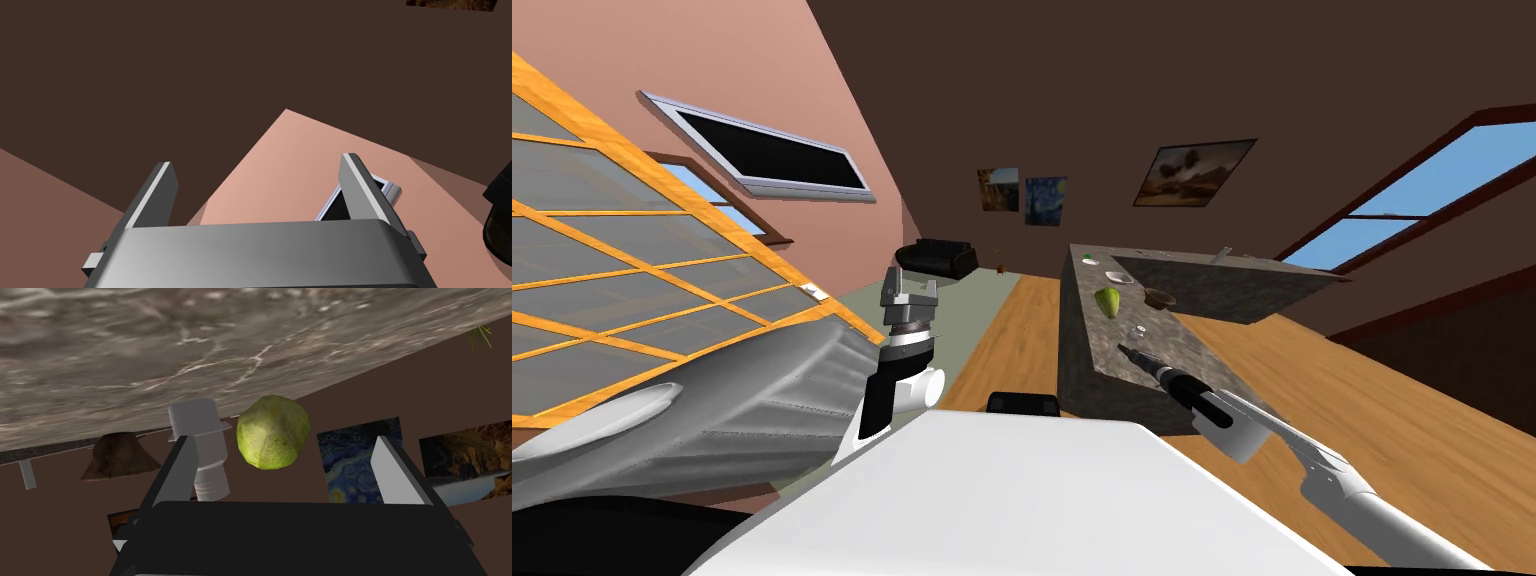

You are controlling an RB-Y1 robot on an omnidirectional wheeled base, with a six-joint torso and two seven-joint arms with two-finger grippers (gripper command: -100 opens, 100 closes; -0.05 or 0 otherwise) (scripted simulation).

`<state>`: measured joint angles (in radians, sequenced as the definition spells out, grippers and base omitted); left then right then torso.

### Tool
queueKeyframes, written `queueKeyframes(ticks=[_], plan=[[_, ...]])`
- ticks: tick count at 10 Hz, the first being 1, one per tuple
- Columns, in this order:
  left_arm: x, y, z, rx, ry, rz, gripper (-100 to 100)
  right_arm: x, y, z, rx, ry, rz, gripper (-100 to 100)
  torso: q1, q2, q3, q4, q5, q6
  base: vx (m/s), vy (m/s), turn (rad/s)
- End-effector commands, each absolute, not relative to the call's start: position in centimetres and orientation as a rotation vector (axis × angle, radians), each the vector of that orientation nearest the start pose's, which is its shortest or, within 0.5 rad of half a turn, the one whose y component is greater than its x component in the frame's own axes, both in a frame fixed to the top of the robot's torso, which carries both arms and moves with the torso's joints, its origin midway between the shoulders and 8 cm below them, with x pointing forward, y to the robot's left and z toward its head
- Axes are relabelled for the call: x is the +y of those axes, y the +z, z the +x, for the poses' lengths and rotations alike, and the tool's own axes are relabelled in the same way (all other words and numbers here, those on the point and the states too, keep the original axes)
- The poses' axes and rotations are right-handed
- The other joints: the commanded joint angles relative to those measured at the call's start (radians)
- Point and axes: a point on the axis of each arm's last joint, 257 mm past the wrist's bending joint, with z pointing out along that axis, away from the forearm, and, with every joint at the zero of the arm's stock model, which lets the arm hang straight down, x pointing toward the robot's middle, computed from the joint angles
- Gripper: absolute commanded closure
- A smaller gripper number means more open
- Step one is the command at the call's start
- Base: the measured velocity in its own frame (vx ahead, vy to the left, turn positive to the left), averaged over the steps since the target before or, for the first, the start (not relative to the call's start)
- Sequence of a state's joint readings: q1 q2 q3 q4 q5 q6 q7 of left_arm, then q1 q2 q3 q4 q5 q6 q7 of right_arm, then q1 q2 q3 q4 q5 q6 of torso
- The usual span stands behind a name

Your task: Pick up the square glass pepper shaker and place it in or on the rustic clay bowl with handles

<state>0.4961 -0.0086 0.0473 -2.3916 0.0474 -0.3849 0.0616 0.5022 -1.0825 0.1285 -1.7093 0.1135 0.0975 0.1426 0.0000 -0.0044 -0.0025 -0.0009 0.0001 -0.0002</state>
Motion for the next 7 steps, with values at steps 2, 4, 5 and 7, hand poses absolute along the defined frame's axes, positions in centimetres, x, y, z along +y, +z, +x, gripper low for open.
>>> queueKeyframes(ticks=[2,4,5,7], plan=[[29.8,5.4,33.6,0.556,-1.347,-0.707,0,-54.5,-32.1,34.8,2.15,-0.062,0.293,-100,0.0,-0.001,0.0,0.0,0.0,0.0,0.071,-0.015,0.141],[29.8,5.4,33.6,0.556,-1.347,-0.707,0,-57.4,-31.6,34.2,2.177,-0.164,0.257,-100,-0.001,-0.001,-0.001,0.0,0.0,0.0,0.065,-0.01,0.137],[29.8,5.4,33.6,0.556,-1.347,-0.707,0,-58.7,-31.3,34.0,2.186,-0.206,0.241,-100,0.0,-0.001,0.0,0.0,0.0,0.0,0.063,-0.004,0.083],[29.8,5.4,33.6,0.556,-1.347,-0.707,0,-60.5,-30.7,33.8,2.198,-0.271,0.215,-100,0.001,0.0,0.0,0.0,0.0,0.0,0.052,-0.003,0.068]])
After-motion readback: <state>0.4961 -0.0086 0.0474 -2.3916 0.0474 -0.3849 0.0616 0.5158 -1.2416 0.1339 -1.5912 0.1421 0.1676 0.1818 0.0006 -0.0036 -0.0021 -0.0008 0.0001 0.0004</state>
